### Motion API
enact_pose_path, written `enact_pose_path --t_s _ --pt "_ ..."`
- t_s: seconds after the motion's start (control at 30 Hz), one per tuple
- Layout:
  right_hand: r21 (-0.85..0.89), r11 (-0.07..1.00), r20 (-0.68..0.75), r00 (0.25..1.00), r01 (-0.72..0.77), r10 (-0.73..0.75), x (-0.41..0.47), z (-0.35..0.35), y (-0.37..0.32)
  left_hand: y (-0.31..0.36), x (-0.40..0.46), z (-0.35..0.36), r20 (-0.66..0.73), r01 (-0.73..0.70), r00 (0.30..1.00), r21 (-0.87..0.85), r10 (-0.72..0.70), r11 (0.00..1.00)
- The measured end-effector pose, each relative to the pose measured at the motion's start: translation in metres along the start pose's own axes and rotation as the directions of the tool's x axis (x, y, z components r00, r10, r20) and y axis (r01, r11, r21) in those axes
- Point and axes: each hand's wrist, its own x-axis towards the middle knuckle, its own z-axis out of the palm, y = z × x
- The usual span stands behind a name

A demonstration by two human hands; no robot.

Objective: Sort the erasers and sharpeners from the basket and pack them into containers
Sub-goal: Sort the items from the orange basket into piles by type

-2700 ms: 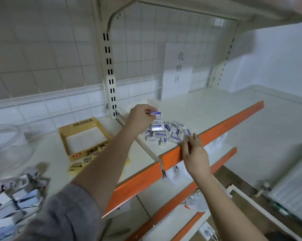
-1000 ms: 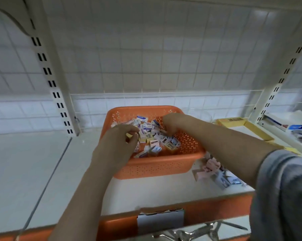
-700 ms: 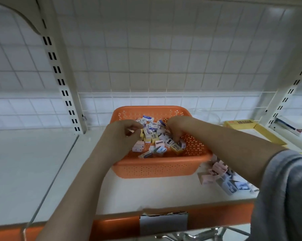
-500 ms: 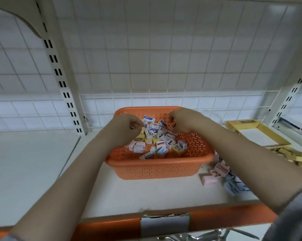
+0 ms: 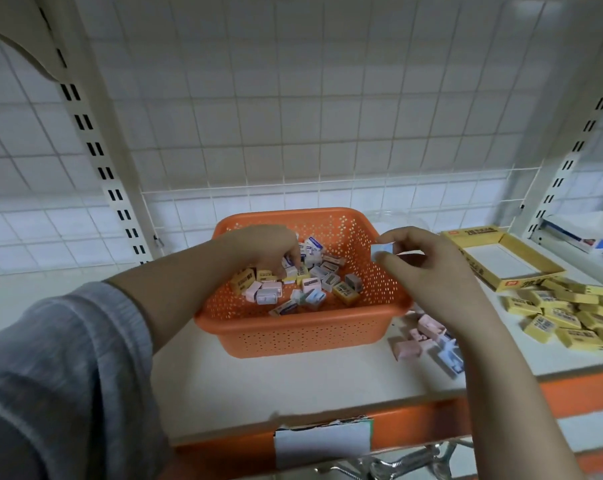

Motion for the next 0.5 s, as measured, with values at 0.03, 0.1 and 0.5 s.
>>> enact_pose_path --t_s 0.03,0.1,0.5 --pt "0.019 1.0 -0.011 1.0 -0.006 0.007 -0.003 0.0 0.001 0.0 -0.001 0.001 -0.013 -0.004 1.0 -0.006 0.003 1.0" --pt "0.043 0.999 -0.05 0.999 -0.013 0.015 -0.007 0.0 0.001 0.001 -0.005 0.0 -0.049 -0.007 0.999 -0.047 0.005 0.999" --pt "-0.215 0.953 -0.397 0.911 -0.212 0.113 -0.02 -0.019 0.056 0.057 -0.083 -0.022 -0.598 -0.197 0.792 -0.44 -0.122 0.876"
